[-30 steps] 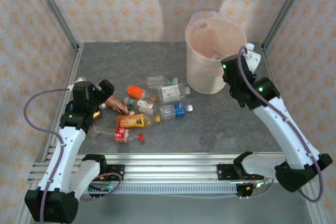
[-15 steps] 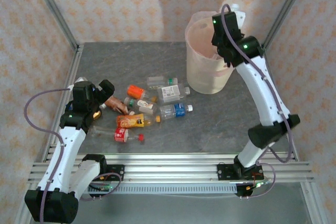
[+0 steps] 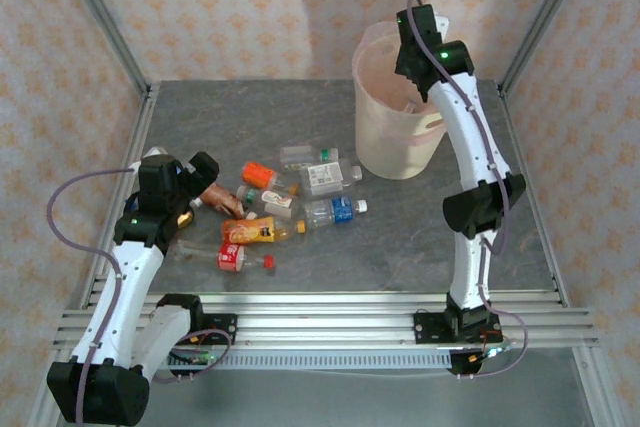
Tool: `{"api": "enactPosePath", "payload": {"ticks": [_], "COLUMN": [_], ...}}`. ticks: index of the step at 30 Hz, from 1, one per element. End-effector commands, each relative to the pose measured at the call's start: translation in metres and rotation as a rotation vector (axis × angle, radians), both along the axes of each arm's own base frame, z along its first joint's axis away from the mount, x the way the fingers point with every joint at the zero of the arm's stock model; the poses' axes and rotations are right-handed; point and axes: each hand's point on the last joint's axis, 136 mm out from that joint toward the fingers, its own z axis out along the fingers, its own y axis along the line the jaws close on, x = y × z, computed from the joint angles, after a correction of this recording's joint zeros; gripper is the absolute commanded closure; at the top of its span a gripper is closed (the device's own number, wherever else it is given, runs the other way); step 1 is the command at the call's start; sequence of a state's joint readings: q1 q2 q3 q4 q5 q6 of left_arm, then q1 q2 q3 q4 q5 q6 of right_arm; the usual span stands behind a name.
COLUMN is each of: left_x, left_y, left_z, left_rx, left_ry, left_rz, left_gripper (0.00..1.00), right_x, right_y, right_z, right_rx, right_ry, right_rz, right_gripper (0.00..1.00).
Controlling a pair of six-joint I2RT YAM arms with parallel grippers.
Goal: Put the plastic bottles in the bin
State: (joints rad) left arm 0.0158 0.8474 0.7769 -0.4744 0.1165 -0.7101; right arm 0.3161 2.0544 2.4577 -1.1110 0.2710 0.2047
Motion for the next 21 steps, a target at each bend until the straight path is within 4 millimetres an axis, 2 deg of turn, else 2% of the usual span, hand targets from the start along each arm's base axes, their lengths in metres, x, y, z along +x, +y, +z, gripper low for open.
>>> {"api": "enactPosePath", "payload": {"ticks": [1, 9, 15, 21], "left_x": [0.002, 0.002, 0.001, -0.001], "left_y": [0.000, 0.001, 0.002, 0.003], "left_z": [0.008, 0.010, 0.009, 0.007], "left_rx": [-0.005, 0.002, 0.009, 0.014], "left_ry": [-0.016, -0.014, -0.004, 0.005], "left_rz": [0.002, 0.003, 0.004, 0.009], "left_gripper": [0.00, 0.00, 0.00, 0.00], "right_x": [0.000, 0.012, 0.018, 0.024], "right_y": [-0.008, -0.014, -0.028, -0.033], "right_z": [-0.014, -0.054, -0.083, -0.109], "right_rx": [-0.008, -0.031, -0.040, -0.062], "right_ry": [0.054, 0.129, 0.186, 0.235], "right_rz": [-0.008, -0.047, -0.091, -0.098], "right_gripper": [0.60, 0.60, 0.59, 0.50]}}
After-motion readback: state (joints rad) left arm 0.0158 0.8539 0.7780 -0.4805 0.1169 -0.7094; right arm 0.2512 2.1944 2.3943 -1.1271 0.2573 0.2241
